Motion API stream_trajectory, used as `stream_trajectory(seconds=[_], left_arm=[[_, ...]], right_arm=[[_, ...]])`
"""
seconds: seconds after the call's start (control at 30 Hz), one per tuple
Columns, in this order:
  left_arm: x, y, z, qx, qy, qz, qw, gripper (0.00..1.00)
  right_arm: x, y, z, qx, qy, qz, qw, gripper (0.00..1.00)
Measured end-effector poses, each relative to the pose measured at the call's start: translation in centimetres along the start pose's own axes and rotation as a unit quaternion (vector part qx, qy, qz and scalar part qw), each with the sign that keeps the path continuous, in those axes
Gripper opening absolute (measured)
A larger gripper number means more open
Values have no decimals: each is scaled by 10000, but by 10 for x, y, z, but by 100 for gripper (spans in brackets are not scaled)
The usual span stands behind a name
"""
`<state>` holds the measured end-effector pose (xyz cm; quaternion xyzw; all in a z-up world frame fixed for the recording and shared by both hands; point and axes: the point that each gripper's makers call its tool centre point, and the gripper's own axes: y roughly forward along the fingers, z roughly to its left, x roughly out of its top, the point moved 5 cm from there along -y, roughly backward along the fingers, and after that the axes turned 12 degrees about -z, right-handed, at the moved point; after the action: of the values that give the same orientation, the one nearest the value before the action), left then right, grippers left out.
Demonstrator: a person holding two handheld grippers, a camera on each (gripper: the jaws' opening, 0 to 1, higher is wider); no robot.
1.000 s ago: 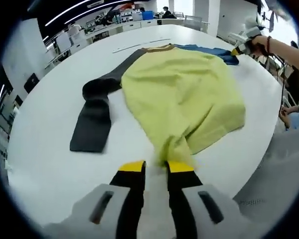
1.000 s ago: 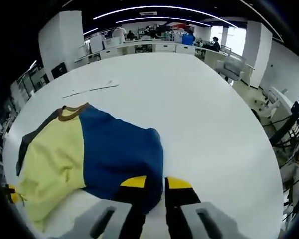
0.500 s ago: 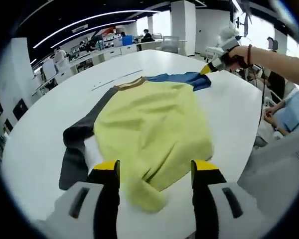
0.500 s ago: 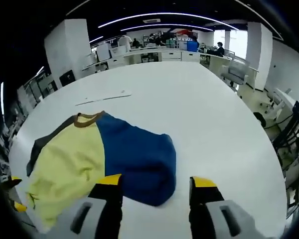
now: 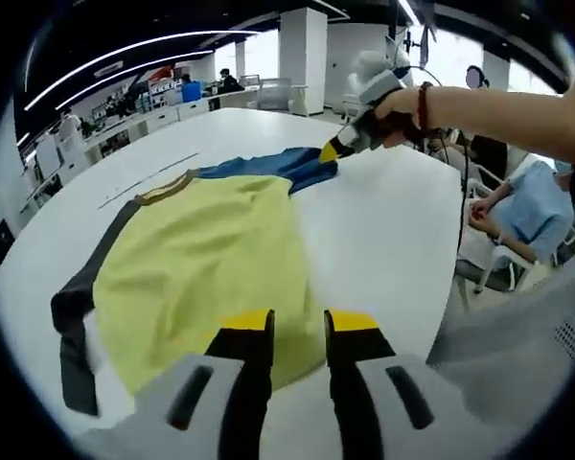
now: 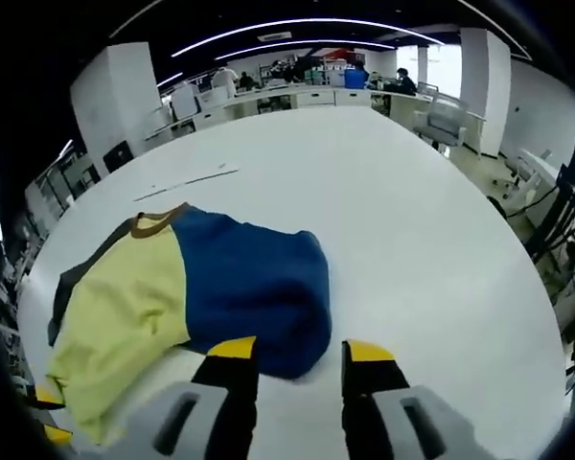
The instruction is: Fold the garment on the visible template until the final outline fits inside the template.
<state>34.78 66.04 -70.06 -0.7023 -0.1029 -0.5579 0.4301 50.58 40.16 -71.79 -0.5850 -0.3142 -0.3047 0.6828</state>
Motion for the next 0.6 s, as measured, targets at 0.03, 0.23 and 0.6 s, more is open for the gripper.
stream_trajectory(seconds=[0.03,0.23,0.6], left_arm=[[-1,2,-2,-55,41,47,10000,19],[-12,13,-4,-57,405,288,9987,22],[-22,23,7,76,355,575,9977,12]], right_arm=[[-1,1,0,-4,6,8,10000,30],[-4,4,-1,-66,33,21,10000,21],[-8,10,2,-34,151,62,9999,10]])
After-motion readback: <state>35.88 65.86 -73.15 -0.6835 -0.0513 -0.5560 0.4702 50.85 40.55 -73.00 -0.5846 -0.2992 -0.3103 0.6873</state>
